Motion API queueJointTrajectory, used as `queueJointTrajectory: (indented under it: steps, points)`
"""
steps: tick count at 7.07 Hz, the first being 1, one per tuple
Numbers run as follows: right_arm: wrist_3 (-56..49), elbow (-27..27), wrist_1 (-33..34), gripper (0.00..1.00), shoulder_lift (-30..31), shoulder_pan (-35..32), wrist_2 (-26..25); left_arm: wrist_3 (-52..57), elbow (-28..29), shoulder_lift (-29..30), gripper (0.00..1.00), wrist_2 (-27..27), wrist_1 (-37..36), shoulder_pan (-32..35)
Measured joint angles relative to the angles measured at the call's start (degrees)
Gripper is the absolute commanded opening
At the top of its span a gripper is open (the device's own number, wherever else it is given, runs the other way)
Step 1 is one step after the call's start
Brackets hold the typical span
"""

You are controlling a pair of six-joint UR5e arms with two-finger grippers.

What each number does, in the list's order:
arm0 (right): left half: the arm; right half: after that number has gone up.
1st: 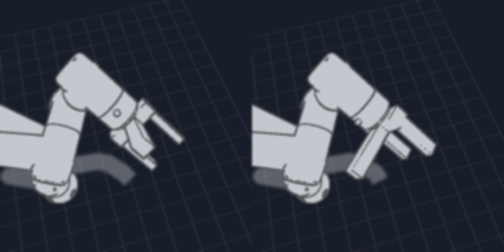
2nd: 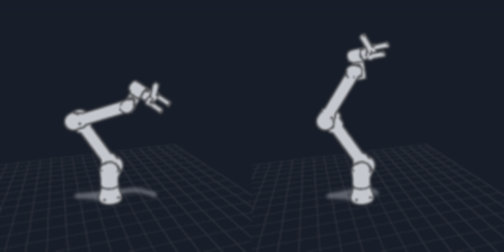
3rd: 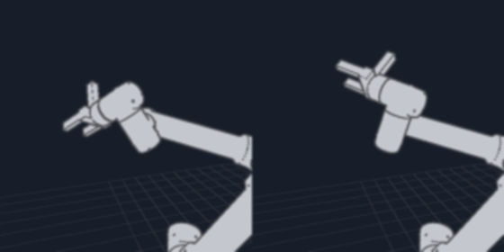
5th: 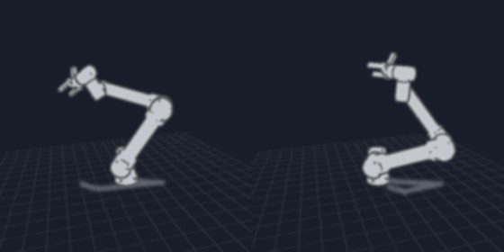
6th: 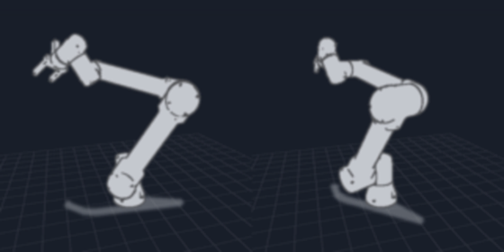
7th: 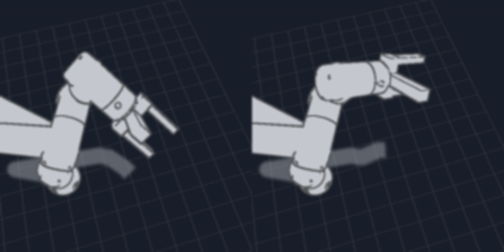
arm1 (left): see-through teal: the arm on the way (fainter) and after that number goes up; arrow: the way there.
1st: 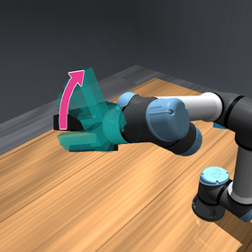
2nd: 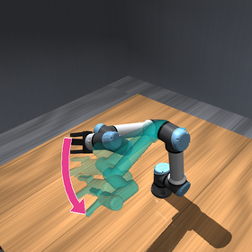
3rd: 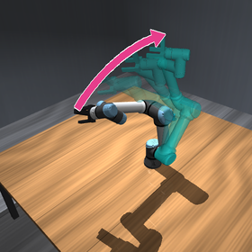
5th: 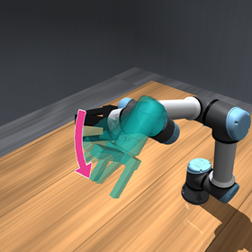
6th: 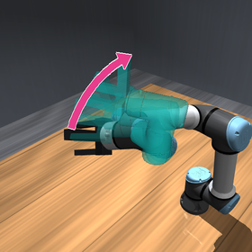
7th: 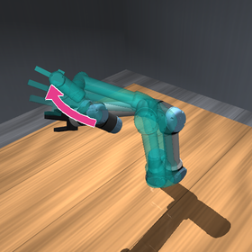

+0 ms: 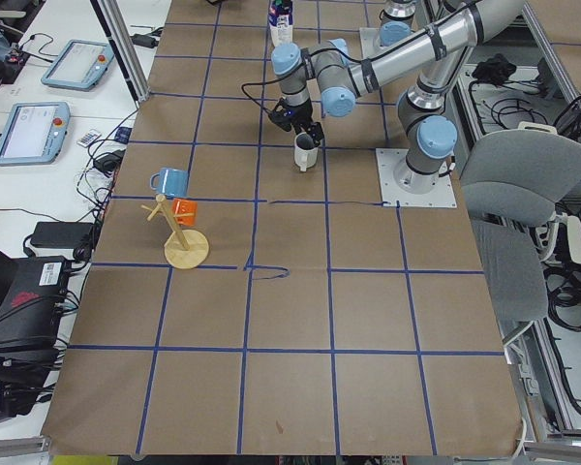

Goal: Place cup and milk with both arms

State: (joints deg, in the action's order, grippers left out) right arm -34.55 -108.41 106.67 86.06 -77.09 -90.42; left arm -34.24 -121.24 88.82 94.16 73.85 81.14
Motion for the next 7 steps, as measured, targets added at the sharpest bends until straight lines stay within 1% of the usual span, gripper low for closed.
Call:
queueJointTrajectory:
  steps: [1,2,3,4,5,6,7]
  points:
    - [0.0,0.0,-0.1,0.79,0.1,0.1,-0.2,-0.3,-1.7,-0.5,0.89,0.0,-1.4,-0.1]
    - [0.0,0.0,-0.1,0.78,0.2,0.1,-0.2,-0.6,-3.1,-0.9,0.87,0.0,-2.1,-0.3]
    - [0.0,0.2,-0.1,0.59,0.2,0.1,-0.1,-0.6,-4.4,-1.1,0.70,-0.1,-2.7,-0.6]
    - [0.0,0.3,-0.1,0.41,0.2,0.1,0.0,-0.5,-5.2,-1.1,0.43,-0.1,-3.3,-0.9]
    - [0.0,0.4,-0.1,0.22,0.2,0.1,-0.1,-0.1,-5.7,-1.0,0.09,-0.1,-3.7,-1.0]
    - [0.0,0.5,-0.1,0.07,0.2,0.1,-0.2,0.4,-5.8,-0.9,0.00,-0.1,-3.9,-1.2]
    - [0.0,0.5,-0.1,0.07,0.3,0.1,-0.3,0.8,-5.6,-0.8,0.00,-0.1,-4.1,-1.3]
